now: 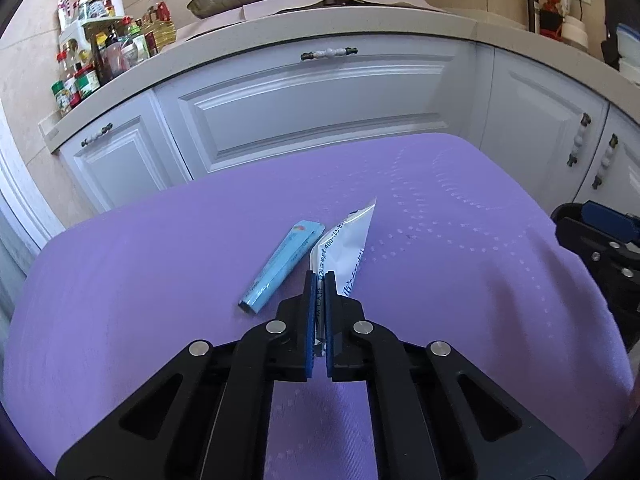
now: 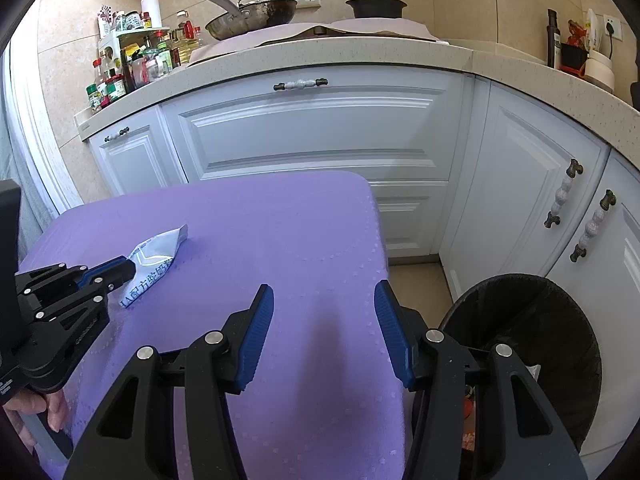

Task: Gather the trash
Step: 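Close the left tool on the white squeezed tube, then close the right tool on the light-blue tube while the left tool holds the white tube, then carry the white and light-blue tubes over the bin with both tools, then open both tools to drop the tubes into the bin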

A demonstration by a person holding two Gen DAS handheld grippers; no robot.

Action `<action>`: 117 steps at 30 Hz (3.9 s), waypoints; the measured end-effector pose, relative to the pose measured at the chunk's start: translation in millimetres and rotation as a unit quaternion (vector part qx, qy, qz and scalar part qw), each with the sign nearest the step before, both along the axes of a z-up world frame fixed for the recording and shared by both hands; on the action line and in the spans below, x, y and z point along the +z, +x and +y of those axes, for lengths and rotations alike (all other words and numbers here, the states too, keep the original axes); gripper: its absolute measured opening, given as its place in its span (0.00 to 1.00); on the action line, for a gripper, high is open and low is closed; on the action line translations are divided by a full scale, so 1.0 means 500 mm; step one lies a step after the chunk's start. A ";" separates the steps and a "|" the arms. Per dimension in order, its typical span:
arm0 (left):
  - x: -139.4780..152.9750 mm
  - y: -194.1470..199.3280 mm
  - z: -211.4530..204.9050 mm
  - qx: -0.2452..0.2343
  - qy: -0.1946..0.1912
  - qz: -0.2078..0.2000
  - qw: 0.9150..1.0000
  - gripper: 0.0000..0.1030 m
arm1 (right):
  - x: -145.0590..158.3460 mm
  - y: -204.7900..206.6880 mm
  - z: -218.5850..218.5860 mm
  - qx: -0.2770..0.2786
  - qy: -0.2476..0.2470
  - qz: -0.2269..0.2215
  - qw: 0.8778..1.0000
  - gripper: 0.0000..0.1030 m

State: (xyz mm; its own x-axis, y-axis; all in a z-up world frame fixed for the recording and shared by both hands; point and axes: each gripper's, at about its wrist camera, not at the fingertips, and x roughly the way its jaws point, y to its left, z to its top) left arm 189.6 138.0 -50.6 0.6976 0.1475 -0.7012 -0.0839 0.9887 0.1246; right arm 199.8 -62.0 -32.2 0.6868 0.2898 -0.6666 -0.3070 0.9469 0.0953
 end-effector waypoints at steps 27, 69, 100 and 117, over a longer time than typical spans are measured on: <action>0.068 -0.169 0.279 0.160 0.010 -0.046 0.986 0.03 | 0.013 -0.013 0.258 0.082 -0.015 0.022 0.996 0.55; 0.076 -0.182 0.224 0.120 -0.023 -0.061 0.991 0.03 | -0.004 -0.012 0.250 0.061 -0.026 0.044 0.997 0.09; 0.074 -0.064 -0.415 -0.130 -0.036 -0.054 0.989 0.03 | 0.009 -0.098 -0.307 -0.155 -0.020 0.006 0.988 0.08; -0.002 0.033 -0.545 -0.158 -0.025 -0.008 0.987 0.26 | -0.065 -0.057 -0.421 -0.197 -0.011 0.032 0.980 0.10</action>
